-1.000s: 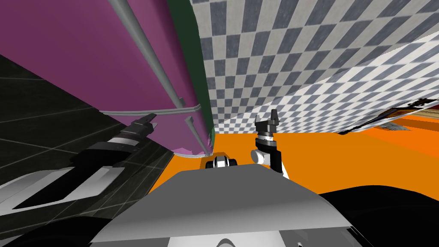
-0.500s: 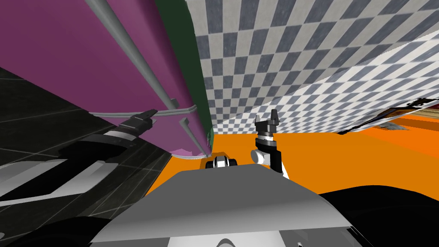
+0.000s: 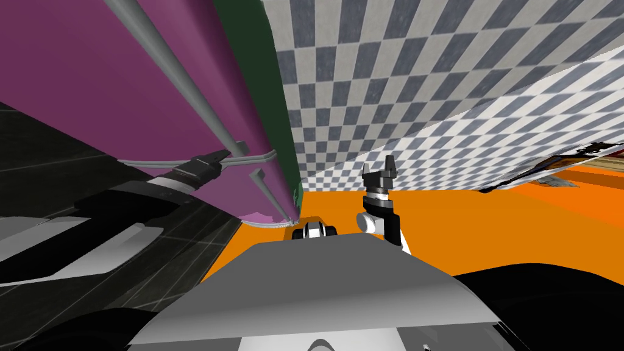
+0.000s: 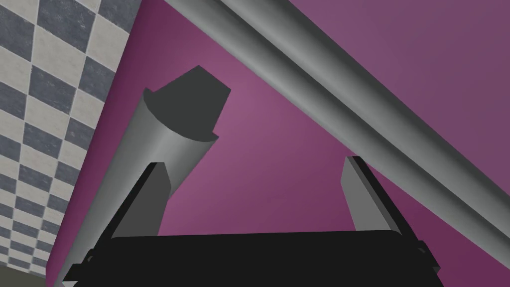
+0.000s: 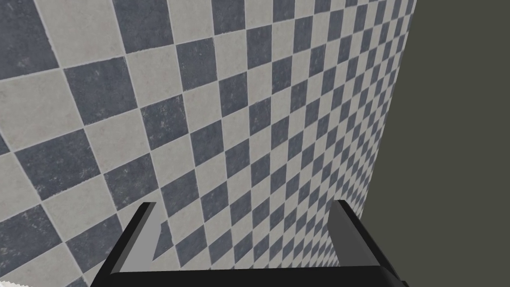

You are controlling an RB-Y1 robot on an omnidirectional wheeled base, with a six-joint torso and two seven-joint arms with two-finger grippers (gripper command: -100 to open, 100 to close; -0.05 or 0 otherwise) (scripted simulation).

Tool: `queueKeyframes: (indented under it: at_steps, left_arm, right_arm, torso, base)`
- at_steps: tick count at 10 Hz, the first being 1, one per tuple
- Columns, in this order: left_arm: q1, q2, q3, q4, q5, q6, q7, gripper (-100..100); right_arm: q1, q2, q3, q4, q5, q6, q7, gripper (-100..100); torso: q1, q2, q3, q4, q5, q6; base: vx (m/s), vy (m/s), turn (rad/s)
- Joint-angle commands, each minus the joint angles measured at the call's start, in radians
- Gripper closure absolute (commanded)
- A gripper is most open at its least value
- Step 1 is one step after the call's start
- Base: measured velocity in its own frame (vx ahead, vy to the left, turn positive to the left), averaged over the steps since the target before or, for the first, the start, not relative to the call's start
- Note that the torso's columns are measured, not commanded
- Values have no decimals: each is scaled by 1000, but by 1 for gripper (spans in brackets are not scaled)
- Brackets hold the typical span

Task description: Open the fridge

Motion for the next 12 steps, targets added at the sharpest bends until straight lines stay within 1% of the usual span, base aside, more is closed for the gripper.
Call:
queueKeyframes:
  at_steps: [1,2,3,4,5,6,7,8,10,11,12]
  left_arm:
    - [-2,30,8,-54,-2,18,7,-100]
    - [-3,25,5,-45,-2,21,6,-100]
    - [1,50,37,-56,17,44,22,-100]
    - [-3,38,19,-53,6,33,13,-100]
    - [-3,39,21,-54,7,37,15,100]
    - [-3,48,24,-60,7,9,22,100]
    - [0,55,26,-63,8,-15,28,100]
    - [0,55,26,-63,8,-15,28,100]
    - [5,70,29,-67,9,-64,42,100]
    - [5,70,29,-67,9,-64,42,100]
    - [8,78,31,-69,10,-88,49,100]
  right_arm:
    - [0,0,0,0,0,0,0,0]
    - [0,0,0,0,0,0,0,0]
    - [0,0,0,0,0,0,0,0]
    - [0,0,0,0,0,0,0,0]
    - [0,0,0,0,0,0,0,0]
    - [0,0,0,0,0,0,0,0]
    - [0,0,0,0,0,0,0,0]
    - [-1,0,0,0,0,0,0,0]
    - [0,0,0,0,0,0,0,0]
    - [-1,0,0,0,0,0,0,0]
    - [0,0,0,0,0,0,0,0]
  torso:
    - [-2,-1,-1,-1,0,0]
    - [0,-1,0,0,0,-2]
    - [3,1,1,0,2,-3]
    - [5,-3,-1,-1,2,-3]
    - [5,0,0,0,3,-3]
    - [8,0,1,-2,5,-4]
    - [14,5,3,-1,7,-3]
    - [19,12,8,2,9,-5]
    - [16,3,2,2,7,-8]
    - [17,3,1,3,7,-8]
    - [16,0,-1,3,7,-9]
  base:
    - [10,-23,-22]
    - [4,-11,-5]
    - [92,-10,18]
    - [60,-7,6]
    - [7,-4,-6]
    - [-112,86,-53]
    - [-258,234,-93]
    - [-213,170,-71]
    - [-211,184,-49]
    - [-187,143,-42]
    - [-207,143,-38]
